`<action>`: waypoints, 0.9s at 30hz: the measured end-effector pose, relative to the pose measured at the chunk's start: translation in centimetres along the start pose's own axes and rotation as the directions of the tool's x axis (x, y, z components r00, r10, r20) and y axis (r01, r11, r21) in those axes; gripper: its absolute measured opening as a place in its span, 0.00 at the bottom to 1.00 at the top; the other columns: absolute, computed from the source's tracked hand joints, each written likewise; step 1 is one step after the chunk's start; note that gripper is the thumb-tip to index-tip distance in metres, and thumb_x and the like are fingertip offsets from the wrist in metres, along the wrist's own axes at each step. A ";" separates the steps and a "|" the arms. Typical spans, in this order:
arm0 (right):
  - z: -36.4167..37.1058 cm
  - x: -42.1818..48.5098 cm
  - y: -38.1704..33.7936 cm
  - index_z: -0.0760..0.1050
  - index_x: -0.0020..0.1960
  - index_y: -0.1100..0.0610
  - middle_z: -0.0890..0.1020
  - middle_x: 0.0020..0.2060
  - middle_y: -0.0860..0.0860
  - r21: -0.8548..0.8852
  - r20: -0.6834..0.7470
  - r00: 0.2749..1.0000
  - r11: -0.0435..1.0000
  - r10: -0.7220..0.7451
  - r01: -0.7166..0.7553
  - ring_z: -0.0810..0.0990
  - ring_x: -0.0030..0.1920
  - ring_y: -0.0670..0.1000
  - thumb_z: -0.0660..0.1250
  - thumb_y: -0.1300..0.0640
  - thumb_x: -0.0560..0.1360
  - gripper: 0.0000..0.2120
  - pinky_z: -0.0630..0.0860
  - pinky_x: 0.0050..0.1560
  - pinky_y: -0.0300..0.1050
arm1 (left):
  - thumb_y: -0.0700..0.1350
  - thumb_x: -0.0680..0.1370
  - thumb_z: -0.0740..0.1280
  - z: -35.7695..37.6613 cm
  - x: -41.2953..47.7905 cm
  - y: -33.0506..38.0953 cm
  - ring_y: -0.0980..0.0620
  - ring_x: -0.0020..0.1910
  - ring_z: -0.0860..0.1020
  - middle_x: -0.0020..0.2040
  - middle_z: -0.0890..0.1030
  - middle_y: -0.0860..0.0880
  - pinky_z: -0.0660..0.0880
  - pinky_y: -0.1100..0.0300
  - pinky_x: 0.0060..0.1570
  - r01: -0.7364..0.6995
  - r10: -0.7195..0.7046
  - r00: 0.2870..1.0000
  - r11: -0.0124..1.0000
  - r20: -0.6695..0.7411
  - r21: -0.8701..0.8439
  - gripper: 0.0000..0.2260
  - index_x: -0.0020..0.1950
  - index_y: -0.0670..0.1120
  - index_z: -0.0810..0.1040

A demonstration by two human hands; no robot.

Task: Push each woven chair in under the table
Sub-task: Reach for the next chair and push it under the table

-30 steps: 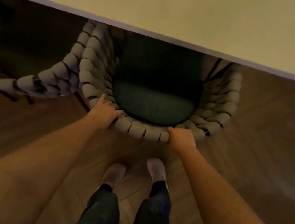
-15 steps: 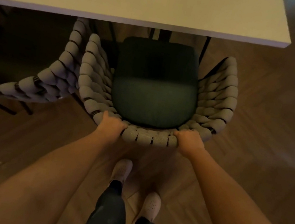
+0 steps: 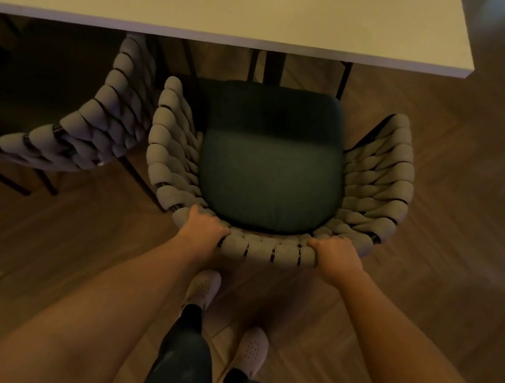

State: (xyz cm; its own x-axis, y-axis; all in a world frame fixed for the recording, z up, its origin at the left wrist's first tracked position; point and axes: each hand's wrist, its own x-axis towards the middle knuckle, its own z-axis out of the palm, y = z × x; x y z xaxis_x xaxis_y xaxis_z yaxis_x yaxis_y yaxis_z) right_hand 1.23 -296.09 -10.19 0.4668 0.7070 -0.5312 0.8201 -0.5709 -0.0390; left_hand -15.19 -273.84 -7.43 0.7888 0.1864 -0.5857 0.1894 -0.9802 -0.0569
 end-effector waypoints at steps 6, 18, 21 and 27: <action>-1.0 1.8 1.3 0.75 0.58 0.45 0.81 0.52 0.49 0.001 -0.038 0.999 1.000 0.007 -0.007 0.78 0.55 0.54 0.63 0.56 0.76 0.12 0.69 0.55 0.49 | 0.49 0.78 0.65 -1.1 2.7 -0.6 0.47 0.63 0.72 0.62 0.76 0.50 0.61 0.45 0.65 0.017 -0.017 1.000 1.000 0.014 0.020 0.17 0.66 0.56 0.72; -3.7 5.8 4.2 0.74 0.57 0.43 0.80 0.52 0.47 -0.034 -0.016 0.999 0.998 0.048 -0.048 0.76 0.56 0.52 0.63 0.53 0.76 0.10 0.66 0.60 0.52 | 0.48 0.77 0.66 -3.9 8.1 -2.3 0.46 0.61 0.74 0.59 0.78 0.49 0.61 0.42 0.65 -0.026 0.026 1.000 0.999 -0.009 0.042 0.19 0.68 0.56 0.71; -4.1 6.7 4.3 0.73 0.63 0.42 0.80 0.55 0.46 -0.056 0.011 1.000 0.998 0.017 -0.017 0.75 0.59 0.52 0.63 0.52 0.77 0.15 0.64 0.64 0.56 | 0.50 0.77 0.66 -3.6 9.0 -3.1 0.47 0.60 0.75 0.59 0.78 0.50 0.62 0.43 0.63 -0.022 0.023 1.000 0.999 -0.019 0.041 0.18 0.67 0.57 0.71; -5.5 8.3 6.8 0.72 0.65 0.42 0.79 0.57 0.47 -0.047 0.024 0.999 0.999 0.027 -0.026 0.74 0.62 0.54 0.64 0.52 0.77 0.17 0.61 0.67 0.60 | 0.50 0.76 0.67 -5.0 11.1 -2.4 0.47 0.59 0.75 0.57 0.79 0.51 0.62 0.44 0.63 0.005 -0.004 0.999 1.000 -0.046 0.016 0.18 0.66 0.58 0.72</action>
State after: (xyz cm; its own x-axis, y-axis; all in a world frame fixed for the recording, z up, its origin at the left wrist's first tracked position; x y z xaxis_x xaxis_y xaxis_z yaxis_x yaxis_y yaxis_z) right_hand 12.48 -291.75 -10.22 0.4806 0.6812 -0.5523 0.8226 -0.5684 0.0147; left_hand -4.01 -269.05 -9.72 0.8141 0.1930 -0.5478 0.1836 -0.9803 -0.0726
